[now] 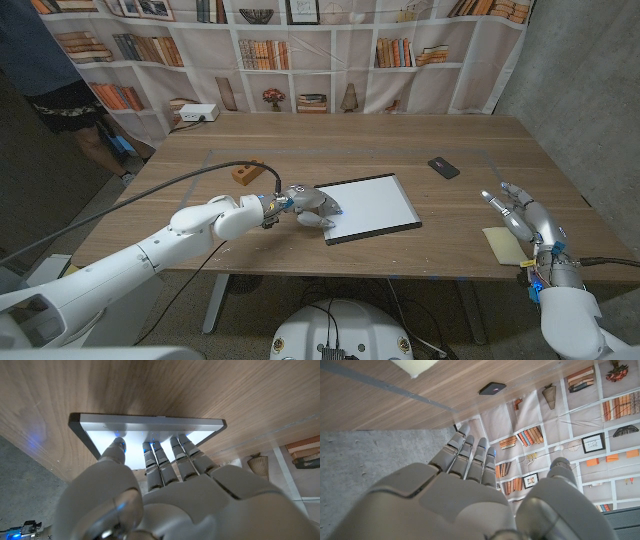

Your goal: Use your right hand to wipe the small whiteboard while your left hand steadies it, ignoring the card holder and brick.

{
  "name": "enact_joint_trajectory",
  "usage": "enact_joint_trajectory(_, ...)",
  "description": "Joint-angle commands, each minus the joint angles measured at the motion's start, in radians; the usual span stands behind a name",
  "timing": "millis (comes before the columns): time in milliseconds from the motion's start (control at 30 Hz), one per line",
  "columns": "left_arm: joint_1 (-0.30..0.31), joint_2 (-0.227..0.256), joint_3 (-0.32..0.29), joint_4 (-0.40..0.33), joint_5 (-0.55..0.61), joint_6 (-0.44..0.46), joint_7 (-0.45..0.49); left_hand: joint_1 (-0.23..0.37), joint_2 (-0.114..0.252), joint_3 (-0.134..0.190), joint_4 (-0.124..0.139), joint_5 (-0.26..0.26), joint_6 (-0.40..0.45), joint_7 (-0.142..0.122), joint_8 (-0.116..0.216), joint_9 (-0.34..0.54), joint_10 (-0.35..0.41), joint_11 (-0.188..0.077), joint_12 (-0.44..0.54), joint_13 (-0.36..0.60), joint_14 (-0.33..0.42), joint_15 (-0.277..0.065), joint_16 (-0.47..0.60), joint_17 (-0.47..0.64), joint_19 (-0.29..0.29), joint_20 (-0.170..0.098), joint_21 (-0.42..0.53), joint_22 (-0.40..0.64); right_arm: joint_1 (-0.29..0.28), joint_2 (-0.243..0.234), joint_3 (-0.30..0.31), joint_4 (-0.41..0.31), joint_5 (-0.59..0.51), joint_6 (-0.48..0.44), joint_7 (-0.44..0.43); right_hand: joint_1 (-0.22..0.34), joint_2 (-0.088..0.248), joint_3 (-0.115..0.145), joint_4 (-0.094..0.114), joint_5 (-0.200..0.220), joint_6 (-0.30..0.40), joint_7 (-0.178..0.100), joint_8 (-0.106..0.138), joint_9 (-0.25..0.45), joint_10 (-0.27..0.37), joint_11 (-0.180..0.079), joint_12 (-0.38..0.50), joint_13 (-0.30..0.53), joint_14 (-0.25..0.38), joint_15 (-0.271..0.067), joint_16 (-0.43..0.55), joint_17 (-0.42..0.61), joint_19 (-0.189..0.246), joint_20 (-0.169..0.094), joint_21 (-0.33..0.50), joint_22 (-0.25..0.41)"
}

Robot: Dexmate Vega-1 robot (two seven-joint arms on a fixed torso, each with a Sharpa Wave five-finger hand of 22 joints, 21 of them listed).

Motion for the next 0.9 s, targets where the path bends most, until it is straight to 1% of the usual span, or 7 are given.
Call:
enact_joint_trajectory(33,0.043,0.001,-0.005,-0.076,0.039,0.067,-0.026,-0.004,0.003,0.009,0.003,0.0,0.033,0.021,-0.003,0.002,0.018,0.009,0.001,0.003,0.005,-0.082,0.002,0.002,0.002,-0.04,0.002,-0.001,-0.084,0.006,0.11,0.057,-0.156,0.06,0.013,0.026,0.0,0.005,-0.007,0.011,0.02,-0.017,0.012,0.006,0.006,-0.02,0.0,0.002,0.016,-0.106,0.001,0.002,0.012,-0.116,-0.002,0.002)
enact_joint_trajectory(100,0.046,-0.001,-0.004,-0.082,0.042,0.069,-0.027,-0.004,0.003,0.009,0.003,-0.001,0.033,0.021,-0.003,0.002,0.019,0.009,0.001,0.003,0.006,-0.082,0.001,0.002,0.002,-0.04,0.002,-0.001,-0.097,0.011,0.125,0.054,-0.179,0.06,0.023,0.033,-0.002,0.006,-0.008,0.014,0.03,-0.029,0.014,0.006,0.008,-0.022,-0.001,0.002,0.017,-0.111,-0.001,0.002,0.015,-0.121,-0.003,0.001)
enact_joint_trajectory(167,0.048,-0.002,-0.003,-0.088,0.046,0.072,-0.028,-0.004,0.003,0.01,0.003,-0.001,0.034,0.019,-0.003,0.002,0.019,0.009,0.001,0.003,0.006,-0.084,0.002,0.002,0.003,-0.041,0.003,-0.001,-0.113,0.011,0.138,0.049,-0.211,0.055,0.036,0.037,-0.004,0.006,-0.009,0.016,0.033,-0.033,0.015,0.006,0.009,-0.025,-0.002,0.001,0.019,-0.118,-0.001,0.002,0.016,-0.124,-0.003,0.001)
enact_joint_trajectory(367,0.056,-0.002,-0.004,-0.102,0.052,0.085,-0.035,-0.004,0.004,0.011,0.003,-0.002,0.035,0.019,-0.004,0.002,0.023,0.008,0.001,0.004,0.009,-0.084,0.002,0.002,0.004,-0.042,0.002,-0.001,-0.14,0.026,0.159,0.038,-0.267,0.047,0.081,0.046,-0.006,0.008,-0.011,0.02,0.037,-0.037,0.016,0.006,0.011,-0.03,-0.003,0.001,0.022,-0.122,-0.002,0.002,0.019,-0.128,-0.004,0.001)
enact_joint_trajectory(600,0.063,-0.002,-0.005,-0.103,0.052,0.091,-0.033,-0.003,0.004,0.013,0.002,-0.003,0.037,0.019,-0.005,0.002,0.023,0.008,0.0,0.004,0.009,-0.084,0.001,0.002,0.003,-0.041,0.002,-0.001,-0.148,0.026,0.148,0.022,-0.324,0.018,0.142,0.055,-0.008,0.009,-0.013,0.025,0.042,-0.039,0.016,0.006,0.018,-0.033,-0.002,0.001,0.025,-0.12,-0.003,0.002,0.023,-0.126,-0.004,0.001)
enact_joint_trajectory(733,0.06,-0.003,-0.004,-0.096,0.051,0.088,-0.032,-0.003,0.004,0.014,0.002,-0.003,0.037,0.018,-0.005,0.002,0.023,0.009,-0.001,0.004,0.01,-0.084,0.001,0.002,0.004,-0.041,0.002,-0.001,-0.143,0.025,0.132,0.013,-0.347,-0.006,0.175,0.061,-0.009,0.011,-0.013,0.028,0.044,-0.039,0.017,0.006,0.022,-0.035,-0.002,0.001,0.025,-0.119,-0.004,0.002,0.023,-0.126,-0.005,0.001)
enact_joint_trajectory(900,0.052,-0.003,-0.002,-0.089,0.06,0.086,-0.033,-0.003,0.004,0.015,0.002,-0.004,0.038,0.017,-0.006,0.002,0.023,0.007,-0.002,0.004,0.011,-0.086,0.001,0.002,0.003,-0.041,0.001,-0.001,-0.123,0.03,0.108,0.029,-0.348,-0.032,0.194,0.102,-0.016,0.02,-0.024,0.038,0.061,-0.033,0.021,0.005,0.039,-0.029,0.0,0.0,0.03,-0.117,-0.006,0.001,0.027,-0.123,-0.008,0.0)
